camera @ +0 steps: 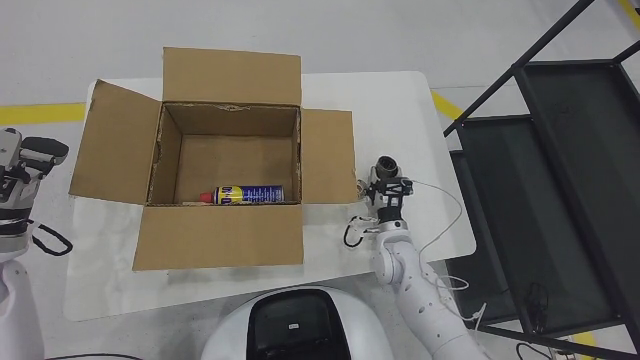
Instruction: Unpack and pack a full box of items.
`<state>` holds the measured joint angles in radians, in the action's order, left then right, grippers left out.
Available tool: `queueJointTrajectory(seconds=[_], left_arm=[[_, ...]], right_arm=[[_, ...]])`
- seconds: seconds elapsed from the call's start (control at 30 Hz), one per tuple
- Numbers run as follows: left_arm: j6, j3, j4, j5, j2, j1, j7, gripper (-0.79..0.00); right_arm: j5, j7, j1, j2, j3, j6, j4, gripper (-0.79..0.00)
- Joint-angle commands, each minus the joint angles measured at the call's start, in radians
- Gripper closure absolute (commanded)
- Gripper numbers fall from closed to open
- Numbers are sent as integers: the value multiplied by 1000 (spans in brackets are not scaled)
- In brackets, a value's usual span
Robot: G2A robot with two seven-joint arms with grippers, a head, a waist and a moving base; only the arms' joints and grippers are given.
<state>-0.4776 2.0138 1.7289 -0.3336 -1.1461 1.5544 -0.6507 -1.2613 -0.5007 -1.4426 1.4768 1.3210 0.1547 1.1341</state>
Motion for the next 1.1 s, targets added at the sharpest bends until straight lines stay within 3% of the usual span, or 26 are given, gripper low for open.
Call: queueJointTrajectory(seconds=[0.0, 0.23, 0.3, 0.4, 0.6, 0.9, 1.07], left_arm=[[0, 0, 0, 0, 0, 0, 0, -785], [0, 0, 0, 0, 0, 0, 0, -785], [0, 0, 0, 0, 0, 0, 0, -785], [0, 0, 0, 0, 0, 0, 0, -785], [0, 0, 0, 0, 0, 0, 0, -785], [0, 0, 0, 0, 0, 0, 0, -785], [0, 0, 0, 0, 0, 0, 0, -785]], right_arm=[[-9, -7, 4, 0, -3, 0, -14, 0], [-6, 4, 9, 1, -7, -6, -31, 0], [-7, 10, 4, 0, -5, -7, -26, -142], [-13, 18, -1, -2, 0, -9, -16, -277], [-17, 31, -20, -9, 20, -20, 15, -776], [-28, -2, -92, -24, 64, -68, 138, -785], [-111, 36, -219, -53, 119, -225, 354, -785]])
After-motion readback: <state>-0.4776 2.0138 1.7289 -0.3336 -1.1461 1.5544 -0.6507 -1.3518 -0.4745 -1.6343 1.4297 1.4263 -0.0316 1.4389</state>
